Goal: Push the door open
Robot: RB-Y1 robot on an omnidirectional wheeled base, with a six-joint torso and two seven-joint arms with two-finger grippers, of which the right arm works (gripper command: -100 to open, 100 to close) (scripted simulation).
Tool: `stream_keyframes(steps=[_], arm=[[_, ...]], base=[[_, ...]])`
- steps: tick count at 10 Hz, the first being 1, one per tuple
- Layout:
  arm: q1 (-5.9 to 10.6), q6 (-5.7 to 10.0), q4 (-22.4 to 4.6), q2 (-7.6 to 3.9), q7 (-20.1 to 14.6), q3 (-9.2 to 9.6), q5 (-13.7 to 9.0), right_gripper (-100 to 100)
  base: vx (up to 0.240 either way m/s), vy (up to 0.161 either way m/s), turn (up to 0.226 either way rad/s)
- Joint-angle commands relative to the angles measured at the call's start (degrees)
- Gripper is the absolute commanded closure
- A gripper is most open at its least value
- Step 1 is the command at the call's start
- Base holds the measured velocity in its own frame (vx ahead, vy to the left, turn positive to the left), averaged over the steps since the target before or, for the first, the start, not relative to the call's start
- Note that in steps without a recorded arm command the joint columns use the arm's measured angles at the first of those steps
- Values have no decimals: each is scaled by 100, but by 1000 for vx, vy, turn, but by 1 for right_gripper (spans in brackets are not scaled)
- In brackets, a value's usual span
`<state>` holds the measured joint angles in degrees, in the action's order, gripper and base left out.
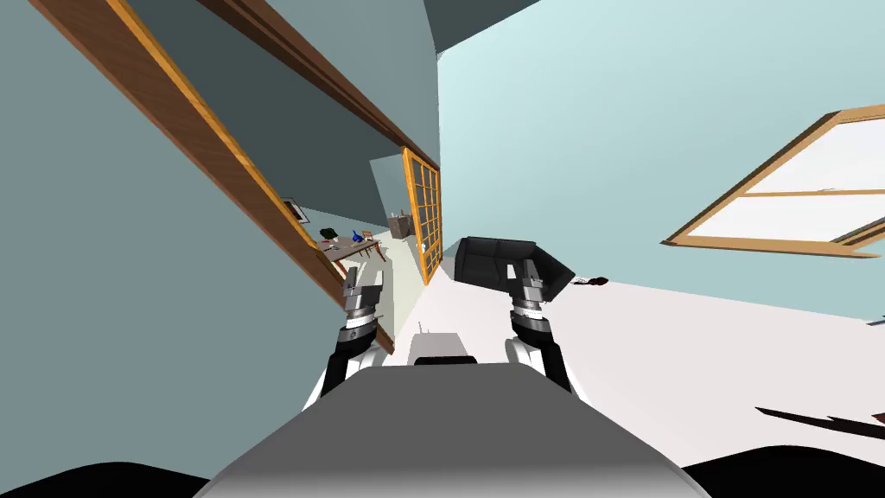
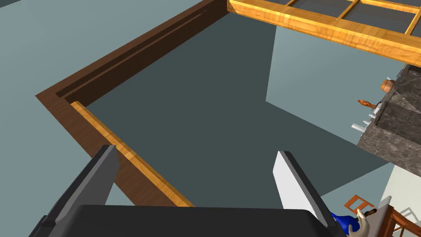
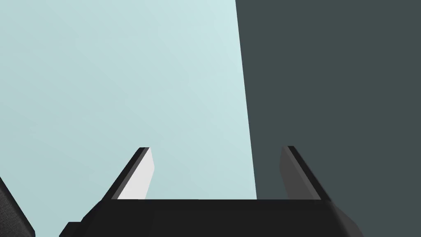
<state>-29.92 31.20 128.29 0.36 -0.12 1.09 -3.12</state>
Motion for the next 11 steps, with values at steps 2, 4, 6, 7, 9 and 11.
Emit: stream_keyframes(steps=[2, 4, 6, 7, 9, 11], arm=[[68, 52, -178, -98, -124, -52, -82, -100], [144, 109, -376, -185, -261, -109, -173, -100], [223, 169, -582, -261, -405, -169, -267, -100], [260, 196, -677, -293, -471, -197, -311, -100], [333, 251, -867, -355, -603, -252, -398, -100], [423, 320, -1103, -413, -767, -321, -507, -100]], base=[[86, -22, 237], [158, -51, 267], [161, -70, 320], [142, -106, 290], [133, -84, 240], [135, -85, 321]])
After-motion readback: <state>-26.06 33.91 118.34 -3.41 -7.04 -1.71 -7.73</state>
